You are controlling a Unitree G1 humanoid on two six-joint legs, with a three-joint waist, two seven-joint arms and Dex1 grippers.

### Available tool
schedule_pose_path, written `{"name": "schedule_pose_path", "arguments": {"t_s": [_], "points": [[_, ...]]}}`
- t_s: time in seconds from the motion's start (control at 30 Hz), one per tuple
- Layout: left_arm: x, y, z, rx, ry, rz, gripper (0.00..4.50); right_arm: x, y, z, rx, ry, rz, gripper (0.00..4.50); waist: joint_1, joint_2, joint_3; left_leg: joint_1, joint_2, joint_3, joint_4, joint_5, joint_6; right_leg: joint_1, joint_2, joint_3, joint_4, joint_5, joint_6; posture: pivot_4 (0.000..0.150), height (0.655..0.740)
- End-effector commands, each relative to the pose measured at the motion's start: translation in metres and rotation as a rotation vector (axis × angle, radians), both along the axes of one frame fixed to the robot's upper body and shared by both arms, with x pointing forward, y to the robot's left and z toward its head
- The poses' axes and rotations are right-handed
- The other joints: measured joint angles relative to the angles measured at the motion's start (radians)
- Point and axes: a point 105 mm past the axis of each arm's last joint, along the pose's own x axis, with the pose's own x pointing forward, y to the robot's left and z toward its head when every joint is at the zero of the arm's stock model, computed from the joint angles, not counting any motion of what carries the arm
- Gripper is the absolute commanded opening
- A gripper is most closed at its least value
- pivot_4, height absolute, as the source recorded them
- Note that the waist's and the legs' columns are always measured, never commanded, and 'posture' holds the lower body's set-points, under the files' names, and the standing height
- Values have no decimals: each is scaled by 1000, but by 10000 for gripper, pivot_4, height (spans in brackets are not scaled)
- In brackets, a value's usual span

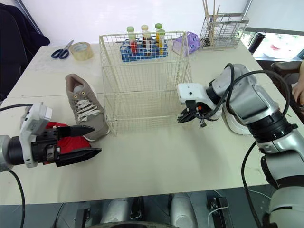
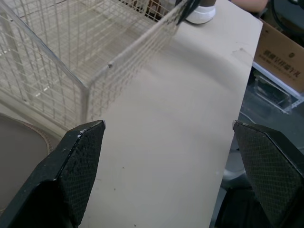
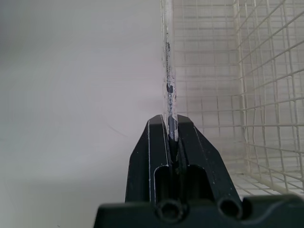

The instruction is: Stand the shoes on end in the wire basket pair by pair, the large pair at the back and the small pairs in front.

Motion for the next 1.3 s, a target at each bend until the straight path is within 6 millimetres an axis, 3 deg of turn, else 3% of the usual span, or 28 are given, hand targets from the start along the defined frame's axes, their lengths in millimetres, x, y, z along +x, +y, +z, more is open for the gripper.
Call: {"name": "schedule_pose_path", "arguments": {"t_s": [0.03,0.13,0.17,0.23,0.37,0.57,0.67,0.77,0.83,0.93,1.0,1.1,1.17,1.3], "points": [[3,-2,3,-8,-30,-14,45000,-2,6,9,32,-53,1,693,0,0,0,0,0,0,0,0,0,0,0,0,0,0,0,1500,7400],[5,-3,3,-7,-32,-16,45000,-1,8,7,42,-61,-15,693,-2,0,0,0,0,0,0,0,0,0,0,0,1,0,0,1500,7400],[5,-3,3,-7,-33,-17,45000,-1,9,6,45,-60,-16,3368,-3,0,0,0,0,0,0,0,0,0,0,0,1,0,0,1500,7400],[5,-3,3,-8,-34,-19,45000,-3,10,5,50,-55,-15,9305,-2,0,0,0,0,0,0,0,0,0,0,0,1,0,0,1500,7400],[3,-4,2,-10,-31,-24,45000,-5,7,15,67,-69,-25,28583,-1,0,0,0,0,0,0,0,0,0,0,0,1,0,0,1500,7400],[2,-8,5,-33,-18,-66,45000,-36,-4,80,260,1,-80,28583,24,0,1,0,0,0,1,0,0,0,-1,0,1,0,0,1500,7400],[4,-13,9,-59,-33,-110,45000,-52,-13,124,462,45,-136,28583,24,-1,1,0,0,-1,1,0,0,1,-1,0,1,0,0,1500,7400],[10,-34,26,-109,-104,-199,45000,-31,-55,150,686,-64,-428,28583,32,-4,-1,1,-1,-1,1,0,0,1,-1,0,2,0,0,1500,7400],[11,-55,35,-123,-157,-278,45000,-14,-84,145,779,-162,-611,28583,39,-10,-4,1,-1,-2,2,0,0,2,-1,0,1,0,-1,1500,7400],[10,-94,55,-277,-220,-388,45000,-8,-128,115,738,-297,-809,36883,55,-14,-7,3,-2,-2,2,0,1,7,-1,0,0,1,1,1500,7400],[7,-110,54,-325,-208,-427,45000,-8,-151,106,743,-402,-926,44303,50,-12,-6,2,-3,-1,3,0,2,6,-2,1,0,3,5,1500,7400],[8,-121,49,-497,-126,-384,45000,-23,-179,84,783,-501,-1106,44303,47,-10,-6,2,-2,-1,2,0,2,5,-1,1,0,4,6,1500,7400],[0,-125,34,-525,-53,-372,45000,-40,-193,68,838,-580,-1245,44303,46,-10,-6,3,0,-2,1,1,-1,5,1,1,1,3,5,1500,7400],[-14,-135,16,-490,-19,-359,45000,-58,-201,44,871,-571,-1342,44303,48,-7,-6,5,1,-3,1,3,-4,7,5,3,1,3,5,1500,7400]]}}
